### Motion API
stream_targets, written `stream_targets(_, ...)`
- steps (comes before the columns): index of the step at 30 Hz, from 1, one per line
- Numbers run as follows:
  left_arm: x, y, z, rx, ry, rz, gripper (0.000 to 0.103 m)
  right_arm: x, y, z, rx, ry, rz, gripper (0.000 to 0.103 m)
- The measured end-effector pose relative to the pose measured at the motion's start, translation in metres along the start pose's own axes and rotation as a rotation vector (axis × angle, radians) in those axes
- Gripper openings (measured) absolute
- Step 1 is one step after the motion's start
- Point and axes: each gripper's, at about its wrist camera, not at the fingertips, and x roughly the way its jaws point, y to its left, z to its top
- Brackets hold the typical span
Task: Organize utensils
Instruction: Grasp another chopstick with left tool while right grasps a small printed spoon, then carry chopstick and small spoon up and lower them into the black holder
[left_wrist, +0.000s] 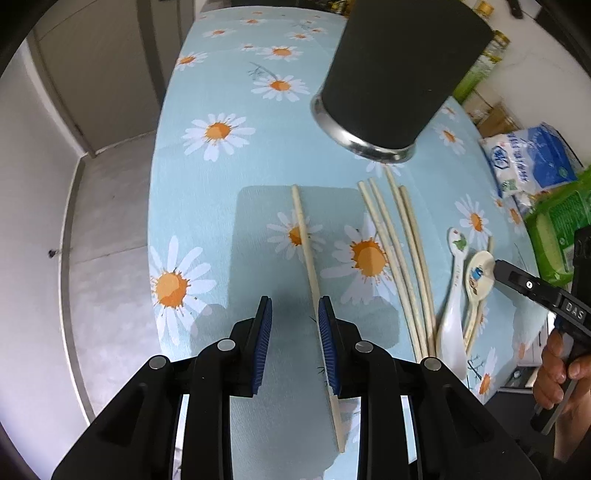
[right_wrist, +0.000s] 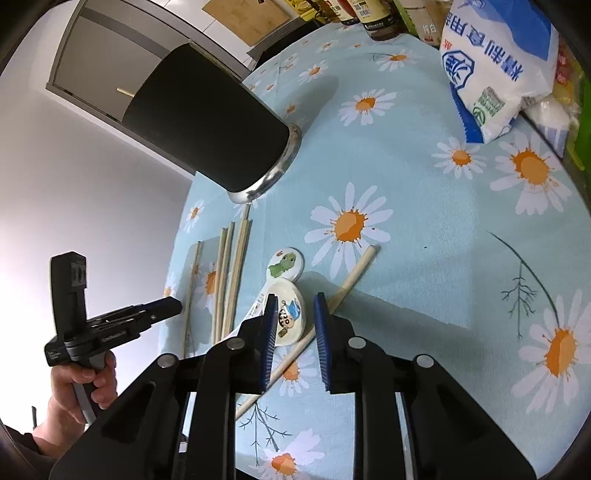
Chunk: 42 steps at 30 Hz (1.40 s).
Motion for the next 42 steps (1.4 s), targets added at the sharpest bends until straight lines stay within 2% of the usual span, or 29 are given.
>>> stream_targets(9, 0.005, -0.006, 0.001, -0.039, 0.051, 0.051, 0.025, 0.009, -0.009, 0.002, -0.021, 0.045, 0.043, 0.007)
stream_targets(13, 0.006, -0.009, 0.0, -0.048, 0.063, 0.074, 0.025, 0.007, -0.009, 0.001, -0.035, 0.053, 0.063, 0.006)
stream_targets(15, 0.007, -0.01, 0.0, -0.063, 0.066, 0.076, 0.025, 0.003, -0.009, 0.002, -0.054, 0.035, 0.041, 0.006)
stream_targets(24, 0.012, -0.025, 0.004, -0.049, 0.082, 0.117, 0.024, -0.011, -0.008, 0.01, -0.11, 0.013, 0.098, 0.006)
stream_targets(25, 0.013, -0.025, 0.004, -0.045, 0.084, 0.123, 0.023, -0.013, -0.008, 0.012, -0.113, 0.007, 0.101, 0.006)
stream_targets(28, 0.014, -0.028, 0.006, -0.039, 0.081, 0.149, 0.01, -0.02, -0.008, 0.015, -0.116, -0.003, 0.112, 0.006)
stream_targets(31, 0.015, -0.023, 0.009, -0.066, 0.083, 0.138, 0.004, -0.026, -0.007, 0.019, -0.124, -0.012, 0.12, 0.006)
stream_targets(39, 0.011, -0.005, 0.01, -0.151, 0.058, 0.073, 0.004, -0.039, 0.001, 0.031, -0.181, -0.027, 0.119, 0.006)
stream_targets(42, 0.004, -0.001, 0.01, -0.162, 0.025, 0.055, 0.004, -0.041, 0.008, 0.035, -0.211, -0.032, 0.112, 0.006)
